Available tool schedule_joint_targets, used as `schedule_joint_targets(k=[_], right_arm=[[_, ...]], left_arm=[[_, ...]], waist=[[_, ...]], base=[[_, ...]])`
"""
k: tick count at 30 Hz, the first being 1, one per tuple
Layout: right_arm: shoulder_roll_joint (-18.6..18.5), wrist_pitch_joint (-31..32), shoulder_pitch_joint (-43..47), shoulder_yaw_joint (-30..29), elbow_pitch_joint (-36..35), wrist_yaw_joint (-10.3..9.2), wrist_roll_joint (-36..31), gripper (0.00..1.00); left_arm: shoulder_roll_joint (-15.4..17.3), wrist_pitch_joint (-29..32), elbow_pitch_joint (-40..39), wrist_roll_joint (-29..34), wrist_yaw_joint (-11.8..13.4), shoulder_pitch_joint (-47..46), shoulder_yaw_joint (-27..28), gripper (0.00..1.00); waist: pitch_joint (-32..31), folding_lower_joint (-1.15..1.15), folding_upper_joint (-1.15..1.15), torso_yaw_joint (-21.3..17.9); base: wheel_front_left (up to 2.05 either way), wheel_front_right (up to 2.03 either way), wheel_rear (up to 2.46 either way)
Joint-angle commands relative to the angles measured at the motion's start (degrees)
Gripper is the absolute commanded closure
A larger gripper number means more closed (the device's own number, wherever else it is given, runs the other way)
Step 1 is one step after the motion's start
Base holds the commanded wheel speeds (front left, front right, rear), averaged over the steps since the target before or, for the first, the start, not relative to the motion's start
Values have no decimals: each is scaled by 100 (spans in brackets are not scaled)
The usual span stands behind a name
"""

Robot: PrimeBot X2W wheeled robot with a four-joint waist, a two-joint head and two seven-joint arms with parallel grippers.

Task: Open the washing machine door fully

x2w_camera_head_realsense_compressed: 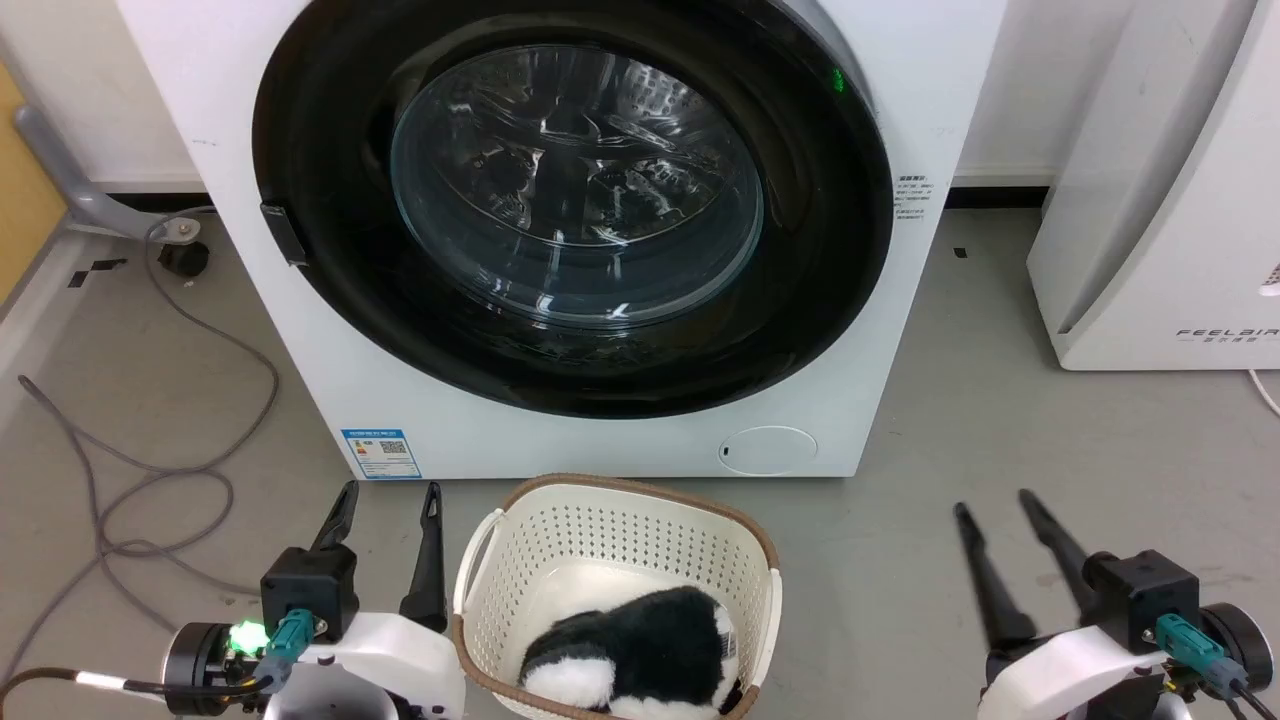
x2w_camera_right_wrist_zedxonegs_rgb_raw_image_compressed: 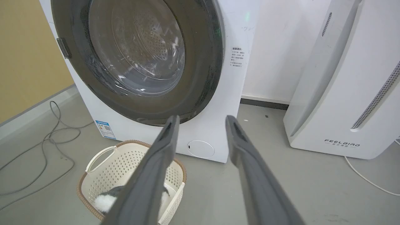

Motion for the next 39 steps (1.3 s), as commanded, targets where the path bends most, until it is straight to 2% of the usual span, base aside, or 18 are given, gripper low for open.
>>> schedule_joint_targets(k=[1, 9, 14, 17, 27, 39], right_arm=[[1, -63, 42, 0, 18, 3, 60, 100], [1, -158, 87, -22, 31, 6, 189, 100], [2, -222, 104, -43, 32, 7, 524, 100], [2, -260, 106, -62, 51, 8, 967, 100], [2, -379, -42, -236, 146, 11, 3046, 100], [-19, -523, -488, -380, 338, 15, 4661, 100]], left_arm=[[0, -69, 45, -71, 7, -38, -27, 0], [0, -165, 76, -179, 36, -55, -84, 0], [0, -225, 89, -241, 47, -58, -105, 0], [1, -261, 99, -278, 51, -60, -116, 0], [1, -380, 117, -430, 78, -65, -155, 0], [1, -524, 127, -554, 122, -104, -193, 0]], waist=[[2, 0, 0, -5], [1, 0, 0, -10], [4, 0, 0, -3], [6, 0, 0, 1], [20, 0, 0, -8], [59, 0, 0, -7]], base=[[0, 0, 0], [0, 0, 0], [0, 0, 0], [0, 0, 0], [0, 0, 0], [0, 0, 0]])
